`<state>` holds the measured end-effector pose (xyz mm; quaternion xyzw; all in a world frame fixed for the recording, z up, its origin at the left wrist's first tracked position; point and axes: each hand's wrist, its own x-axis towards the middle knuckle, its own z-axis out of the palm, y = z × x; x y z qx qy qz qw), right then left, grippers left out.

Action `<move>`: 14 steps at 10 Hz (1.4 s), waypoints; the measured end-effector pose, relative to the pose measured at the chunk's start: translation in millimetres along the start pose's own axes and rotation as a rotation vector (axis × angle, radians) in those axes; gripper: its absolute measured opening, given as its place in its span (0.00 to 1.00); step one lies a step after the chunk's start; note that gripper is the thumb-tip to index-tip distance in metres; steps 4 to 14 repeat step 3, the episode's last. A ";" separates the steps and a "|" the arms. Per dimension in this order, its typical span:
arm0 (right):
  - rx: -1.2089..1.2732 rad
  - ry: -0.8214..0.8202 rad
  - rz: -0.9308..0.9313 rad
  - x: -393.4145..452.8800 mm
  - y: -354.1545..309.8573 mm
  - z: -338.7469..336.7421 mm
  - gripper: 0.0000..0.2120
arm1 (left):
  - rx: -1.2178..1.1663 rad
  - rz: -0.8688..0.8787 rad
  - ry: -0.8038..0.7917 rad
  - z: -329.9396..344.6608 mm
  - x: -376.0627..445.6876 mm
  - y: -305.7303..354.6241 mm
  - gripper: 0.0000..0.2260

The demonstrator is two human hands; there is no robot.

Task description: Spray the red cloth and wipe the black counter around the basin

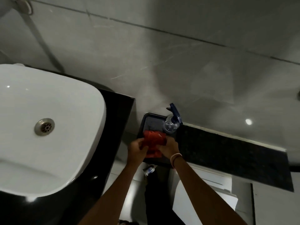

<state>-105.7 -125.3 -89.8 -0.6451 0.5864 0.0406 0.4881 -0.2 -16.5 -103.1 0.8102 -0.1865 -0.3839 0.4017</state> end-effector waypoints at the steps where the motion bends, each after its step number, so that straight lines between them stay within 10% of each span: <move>1: -0.226 0.029 -0.158 -29.8 -22.9 -10.1 0.21 | 0.039 0.111 -0.061 -22.9 -27.5 25.7 0.19; 3: -0.397 0.255 -0.801 -120.3 -152.0 -27.8 0.20 | 0.121 0.639 0.255 -157.7 -96.4 127.1 0.15; 14: -0.397 0.255 -0.801 -120.3 -152.0 -27.8 0.20 | 0.121 0.639 0.255 -157.7 -96.4 127.1 0.15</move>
